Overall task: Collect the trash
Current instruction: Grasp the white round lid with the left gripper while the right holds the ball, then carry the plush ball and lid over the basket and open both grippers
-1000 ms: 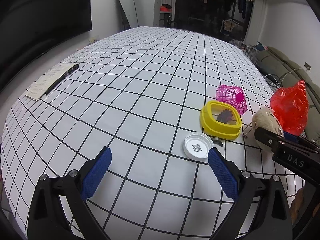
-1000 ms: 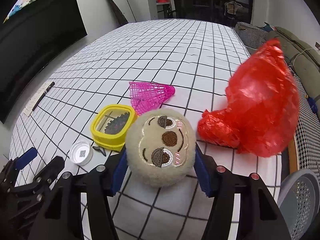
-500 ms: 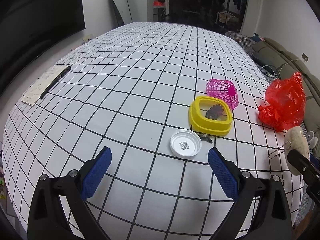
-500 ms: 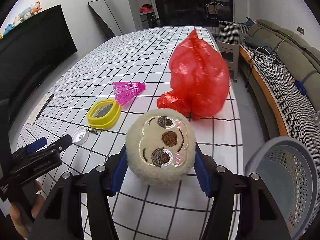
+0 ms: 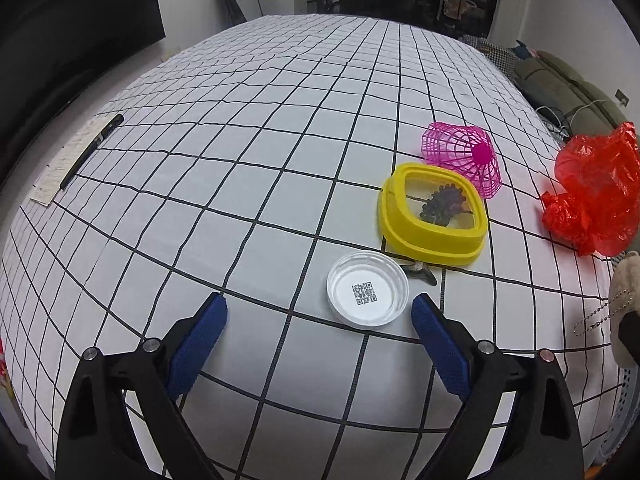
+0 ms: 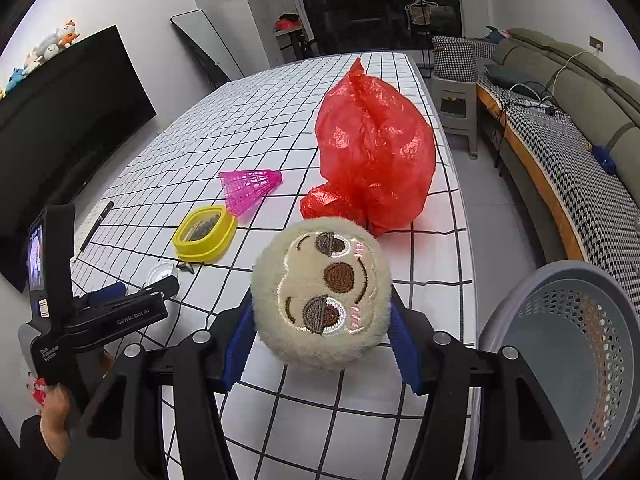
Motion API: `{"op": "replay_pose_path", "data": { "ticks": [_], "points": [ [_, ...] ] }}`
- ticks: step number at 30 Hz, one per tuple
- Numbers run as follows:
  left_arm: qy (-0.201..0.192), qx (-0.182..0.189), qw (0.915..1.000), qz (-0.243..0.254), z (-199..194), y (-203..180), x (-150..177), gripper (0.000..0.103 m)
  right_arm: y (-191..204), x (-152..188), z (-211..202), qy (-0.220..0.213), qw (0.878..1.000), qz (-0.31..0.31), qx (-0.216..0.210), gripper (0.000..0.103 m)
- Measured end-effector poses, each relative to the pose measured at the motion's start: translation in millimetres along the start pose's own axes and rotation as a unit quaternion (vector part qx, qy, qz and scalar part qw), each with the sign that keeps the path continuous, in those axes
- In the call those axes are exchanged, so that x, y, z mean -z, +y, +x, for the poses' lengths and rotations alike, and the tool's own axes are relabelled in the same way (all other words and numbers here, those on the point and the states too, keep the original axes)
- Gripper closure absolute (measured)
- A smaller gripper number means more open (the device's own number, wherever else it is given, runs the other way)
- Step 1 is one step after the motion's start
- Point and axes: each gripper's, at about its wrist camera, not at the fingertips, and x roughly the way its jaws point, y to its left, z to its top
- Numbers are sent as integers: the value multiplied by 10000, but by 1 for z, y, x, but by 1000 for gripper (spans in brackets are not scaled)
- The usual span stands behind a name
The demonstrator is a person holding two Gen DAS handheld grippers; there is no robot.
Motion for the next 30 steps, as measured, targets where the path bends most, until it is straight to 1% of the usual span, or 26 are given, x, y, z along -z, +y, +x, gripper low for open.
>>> {"op": "replay_pose_path", "data": {
  "ticks": [2, 5, 7, 8, 10, 15, 21, 27, 30],
  "points": [
    [-1, -2, 10000, -15, 0, 0, 0, 17, 0, 1, 2, 24, 10000, 5, -15, 45],
    [-65, 27, 10000, 35, -2, -2, -1, 31, 1, 2, 3, 32, 10000, -1, -32, 45],
    [-103, 70, 9999, 110, -5, -5, -1, 46, 1, 3, 3, 34, 10000, 4, -31, 45],
    [-118, 85, 9998, 137, -6, -6, -1, 50, 1, 3, 2, 35, 10000, 8, -30, 45],
    [-135, 127, 9997, 176, -9, -9, 0, 65, 2, 4, 1, 31, 10000, 14, -22, 45],
    [-178, 200, 9995, 173, -14, -7, 2, 65, -1, 7, -3, 9, 10000, 47, 9, 45],
    [-403, 231, 9986, 254, -36, -10, 8, 65, -6, 10, -12, -25, 9999, 131, 45, 45],
    [-619, 346, 9965, 432, -62, -27, 15, 65, -15, 17, -28, -127, 9997, 204, 103, 45],
    [-733, 456, 9948, 546, -76, -43, 20, 65, -23, 22, -40, -188, 9994, 230, 182, 45]
  ]
}}
